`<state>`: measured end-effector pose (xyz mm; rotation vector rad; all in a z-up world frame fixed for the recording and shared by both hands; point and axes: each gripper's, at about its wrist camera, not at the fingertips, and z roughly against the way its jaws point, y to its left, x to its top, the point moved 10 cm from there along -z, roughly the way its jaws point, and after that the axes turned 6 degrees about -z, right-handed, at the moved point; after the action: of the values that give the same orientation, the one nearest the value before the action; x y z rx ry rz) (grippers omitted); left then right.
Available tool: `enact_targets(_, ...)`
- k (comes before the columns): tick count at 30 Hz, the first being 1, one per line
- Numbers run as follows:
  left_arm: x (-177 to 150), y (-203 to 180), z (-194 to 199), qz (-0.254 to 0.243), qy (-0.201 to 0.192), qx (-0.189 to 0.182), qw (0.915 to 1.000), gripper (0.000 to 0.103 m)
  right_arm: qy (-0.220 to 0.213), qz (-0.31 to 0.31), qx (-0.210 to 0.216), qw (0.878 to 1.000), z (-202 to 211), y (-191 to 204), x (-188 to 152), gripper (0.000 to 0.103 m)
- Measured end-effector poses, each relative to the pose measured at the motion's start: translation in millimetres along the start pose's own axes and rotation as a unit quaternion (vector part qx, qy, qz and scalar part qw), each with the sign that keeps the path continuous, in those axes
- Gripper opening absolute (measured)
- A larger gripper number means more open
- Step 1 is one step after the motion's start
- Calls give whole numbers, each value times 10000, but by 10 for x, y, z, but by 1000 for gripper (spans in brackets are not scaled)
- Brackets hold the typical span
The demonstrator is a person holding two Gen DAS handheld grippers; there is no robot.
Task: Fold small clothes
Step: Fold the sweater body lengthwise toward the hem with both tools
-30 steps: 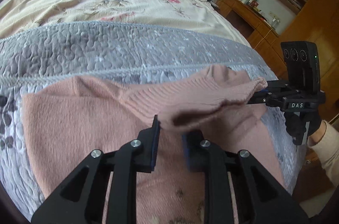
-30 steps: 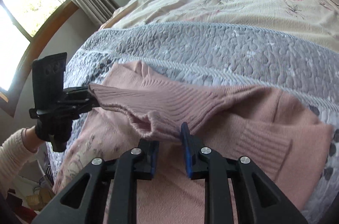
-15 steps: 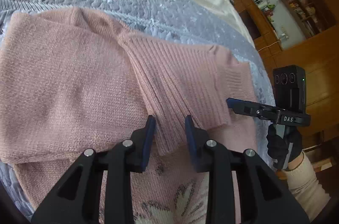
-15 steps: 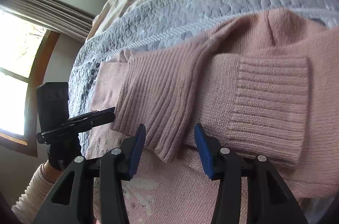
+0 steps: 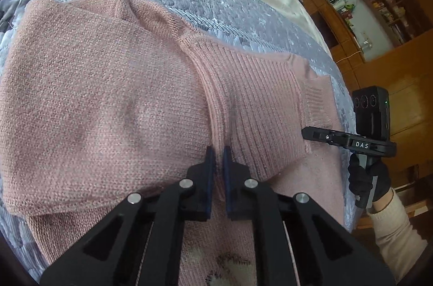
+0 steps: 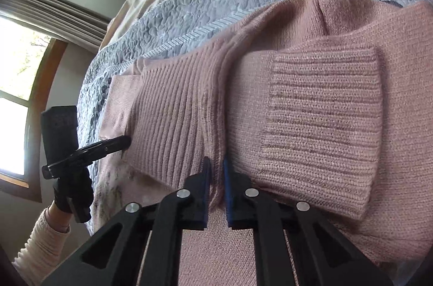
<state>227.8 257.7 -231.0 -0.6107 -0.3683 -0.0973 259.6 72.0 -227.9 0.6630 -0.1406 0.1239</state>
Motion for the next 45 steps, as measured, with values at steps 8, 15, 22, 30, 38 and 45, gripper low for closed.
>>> enact_targets(8,-546,-261,750,-52,-470,1315,9902,52,-1026,574,-245,9928,940,284,-738,29)
enact_targets(15,-2093,-430,1626,-116,-570,2460,9675,56,-1249,323,-1025,9863,1655,17,-2506,44)
enact_targets(22,-2962,-296,2229,248,-738,2832,9559,61,-1351,-380,-828,9866,1919,-129,-3323,51)
enact_targets(30,-3194,-291,2301,604,-683,2731,9576,62,-1108,-643,-979,9869,1739,-301,-3485,52)
enact_targets(38,-3415,-135,2278,1035,-230,2750,9556,62,-911,-928,-942,9870,1530,-561,-3506,52)
enact_targets(45,-3349,-131,2218,1114,-53,2336,9659,62,-861,-917,-832,9886,1395,-554,-3633,52)
